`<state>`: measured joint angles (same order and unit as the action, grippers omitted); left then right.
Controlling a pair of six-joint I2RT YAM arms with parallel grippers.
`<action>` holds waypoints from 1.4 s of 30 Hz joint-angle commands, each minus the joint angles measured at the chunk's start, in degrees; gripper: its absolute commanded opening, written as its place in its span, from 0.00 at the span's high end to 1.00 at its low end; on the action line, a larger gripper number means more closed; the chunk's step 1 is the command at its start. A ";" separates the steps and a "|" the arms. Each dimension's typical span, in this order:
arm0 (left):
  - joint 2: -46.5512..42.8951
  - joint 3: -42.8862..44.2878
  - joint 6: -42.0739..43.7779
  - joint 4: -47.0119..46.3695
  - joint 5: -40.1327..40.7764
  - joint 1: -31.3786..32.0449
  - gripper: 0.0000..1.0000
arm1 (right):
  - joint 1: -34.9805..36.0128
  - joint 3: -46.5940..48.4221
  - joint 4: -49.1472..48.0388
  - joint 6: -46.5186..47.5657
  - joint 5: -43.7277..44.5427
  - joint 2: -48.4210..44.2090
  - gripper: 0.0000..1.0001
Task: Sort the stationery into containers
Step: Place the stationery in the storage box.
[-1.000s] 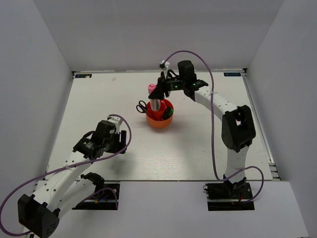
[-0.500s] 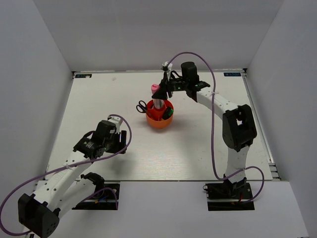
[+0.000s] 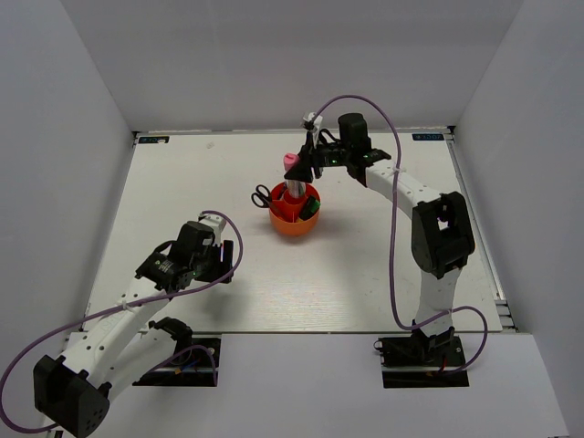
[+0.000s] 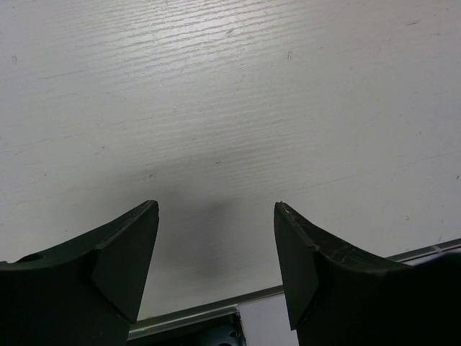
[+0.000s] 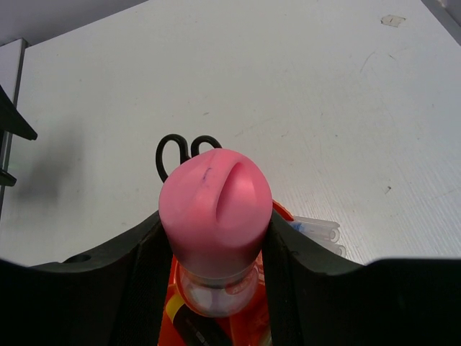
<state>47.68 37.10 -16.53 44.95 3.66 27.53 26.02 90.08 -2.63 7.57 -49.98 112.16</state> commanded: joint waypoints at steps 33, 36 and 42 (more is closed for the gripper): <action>-0.31 -0.10 0.54 -0.30 0.91 -0.02 0.24 | 2.37 -0.96 -1.50 -0.98 3.31 0.16 0.55; -0.57 -0.01 0.54 -0.13 0.91 -0.19 0.24 | 2.37 -1.05 -1.06 -0.89 3.48 -0.36 0.52; -0.31 0.07 0.45 -0.21 0.82 -0.11 0.24 | 2.11 -1.22 1.31 0.60 4.45 -1.68 0.40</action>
<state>47.68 37.10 -16.51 44.97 3.92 27.53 28.25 89.12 -2.48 6.52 -46.11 112.62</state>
